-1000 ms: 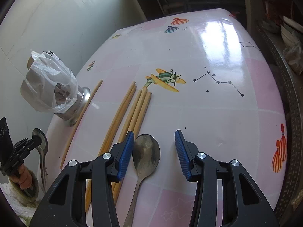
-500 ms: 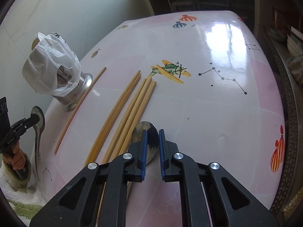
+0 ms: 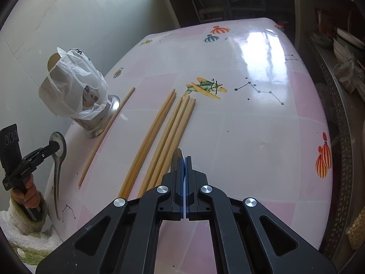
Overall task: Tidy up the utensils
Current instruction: 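Lift both held spoons up toward the bag-covered holder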
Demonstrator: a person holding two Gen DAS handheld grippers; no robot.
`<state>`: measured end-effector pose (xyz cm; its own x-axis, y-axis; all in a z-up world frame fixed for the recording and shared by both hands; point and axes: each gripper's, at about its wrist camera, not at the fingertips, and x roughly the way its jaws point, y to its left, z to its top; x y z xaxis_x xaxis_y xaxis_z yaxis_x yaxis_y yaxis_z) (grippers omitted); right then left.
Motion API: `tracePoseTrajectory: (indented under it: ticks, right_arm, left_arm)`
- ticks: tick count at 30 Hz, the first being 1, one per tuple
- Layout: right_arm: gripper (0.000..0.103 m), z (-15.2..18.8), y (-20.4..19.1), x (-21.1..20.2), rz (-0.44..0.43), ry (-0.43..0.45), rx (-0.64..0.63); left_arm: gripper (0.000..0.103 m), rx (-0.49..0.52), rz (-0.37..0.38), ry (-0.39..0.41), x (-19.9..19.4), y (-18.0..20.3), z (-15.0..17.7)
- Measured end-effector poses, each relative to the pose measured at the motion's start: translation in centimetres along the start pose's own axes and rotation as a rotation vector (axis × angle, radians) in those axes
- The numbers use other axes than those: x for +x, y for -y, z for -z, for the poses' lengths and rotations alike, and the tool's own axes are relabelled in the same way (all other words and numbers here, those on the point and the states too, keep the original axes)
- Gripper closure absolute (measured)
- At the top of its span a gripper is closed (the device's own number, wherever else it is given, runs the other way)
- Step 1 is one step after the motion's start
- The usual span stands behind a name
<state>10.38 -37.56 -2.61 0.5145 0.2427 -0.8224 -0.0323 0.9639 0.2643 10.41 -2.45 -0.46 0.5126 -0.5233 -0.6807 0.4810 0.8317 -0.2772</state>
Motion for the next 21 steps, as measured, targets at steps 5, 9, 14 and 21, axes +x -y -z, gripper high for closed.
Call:
tracePoseTrajectory:
  ticks: [5,9,14,21]
  right_arm:
    - [0.103,0.4,-1.0,-2.1,-0.015,0.028,0.012]
    - [0.103,0.6,-2.1,-3.4,-0.052,0.053,0.033]
    - [0.103,0.9,-3.6,-4.7,-0.110,0.091,0.062]
    - [0.103,1.4,-5.2,-5.8,-0.165,0.147,0.087]
  left_arm:
    - [0.100,-0.018,0.001,0.015,-0.6,-0.6,0.0]
    - [0.100,-0.031,0.001,0.026,-1.1,-1.1,-0.1]
    - [0.100,-0.032,-0.006,0.036,-1.6,-1.2,-0.1]
    - [0.100,-0.026,-0.017,0.060,-2.5,-1.0,-0.7]
